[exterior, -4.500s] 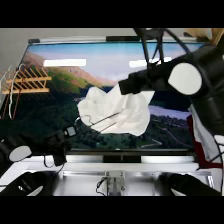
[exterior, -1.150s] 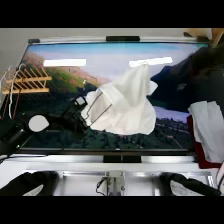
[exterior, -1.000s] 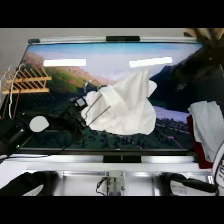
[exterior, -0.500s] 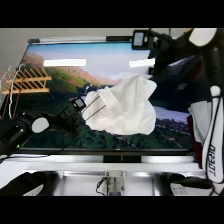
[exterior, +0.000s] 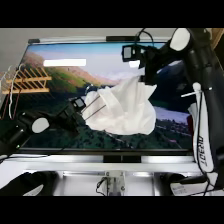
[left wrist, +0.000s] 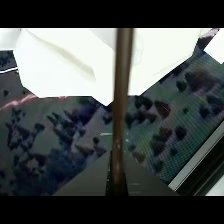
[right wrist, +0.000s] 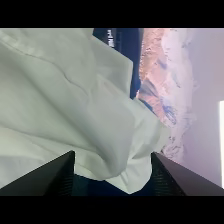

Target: Fold the shirts.

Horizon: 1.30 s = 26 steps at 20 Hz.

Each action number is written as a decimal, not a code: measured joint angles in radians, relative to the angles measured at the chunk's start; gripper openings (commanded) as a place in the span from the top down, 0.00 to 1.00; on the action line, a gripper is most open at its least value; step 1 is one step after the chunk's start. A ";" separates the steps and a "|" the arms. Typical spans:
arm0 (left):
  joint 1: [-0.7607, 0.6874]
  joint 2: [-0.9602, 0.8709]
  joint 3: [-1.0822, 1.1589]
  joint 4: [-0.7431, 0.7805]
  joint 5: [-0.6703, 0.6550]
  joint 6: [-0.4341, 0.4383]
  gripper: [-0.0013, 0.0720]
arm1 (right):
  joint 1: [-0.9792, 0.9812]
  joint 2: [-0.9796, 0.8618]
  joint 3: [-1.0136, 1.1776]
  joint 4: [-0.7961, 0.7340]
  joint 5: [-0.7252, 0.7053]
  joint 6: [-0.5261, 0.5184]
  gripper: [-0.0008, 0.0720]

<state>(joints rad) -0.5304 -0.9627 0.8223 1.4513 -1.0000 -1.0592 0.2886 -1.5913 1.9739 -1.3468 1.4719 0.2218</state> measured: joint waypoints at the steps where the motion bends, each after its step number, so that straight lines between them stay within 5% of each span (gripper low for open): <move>1: 0.000 0.000 0.000 0.000 0.001 0.001 0.93 | 0.001 -0.006 0.000 0.003 0.011 -0.005 0.21; 8: 0.000 0.001 0.000 0.000 0.001 0.035 0.93 | 0.001 -0.074 0.000 0.019 0.037 -0.023 0.21; 9: 0.000 0.001 0.001 0.000 0.002 0.045 0.93 | 0.001 -0.084 0.000 0.027 0.038 -0.024 0.27; 11: 0.000 0.000 0.002 0.001 0.020 0.061 0.93 | 0.002 -0.097 0.000 0.045 0.048 -0.024 0.81; 13: 0.003 -0.002 0.002 0.016 0.050 0.071 0.92 | 0.002 -0.103 0.000 0.045 0.086 -0.030 0.90; 14: 0.002 -0.004 0.001 0.008 0.056 0.076 0.88 | 0.000 -0.105 0.000 0.045 0.098 -0.019 0.90; 17: 0.000 -0.007 0.004 0.008 0.144 0.087 0.16 | 0.006 -0.100 -0.001 0.087 0.156 0.015 0.90; 20: 0.002 -0.008 0.011 0.095 0.180 0.074 0.11 | 0.003 -0.074 -0.001 0.100 0.177 0.057 0.90; 26: 0.050 0.015 0.120 0.291 0.195 -0.113 0.10 | 0.002 -0.004 0.000 0.094 0.212 0.191 0.90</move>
<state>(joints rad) -0.4808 -0.9474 0.9421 1.7424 -0.8055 -1.1721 0.2909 -1.5955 1.9739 -1.2526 1.6836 0.4126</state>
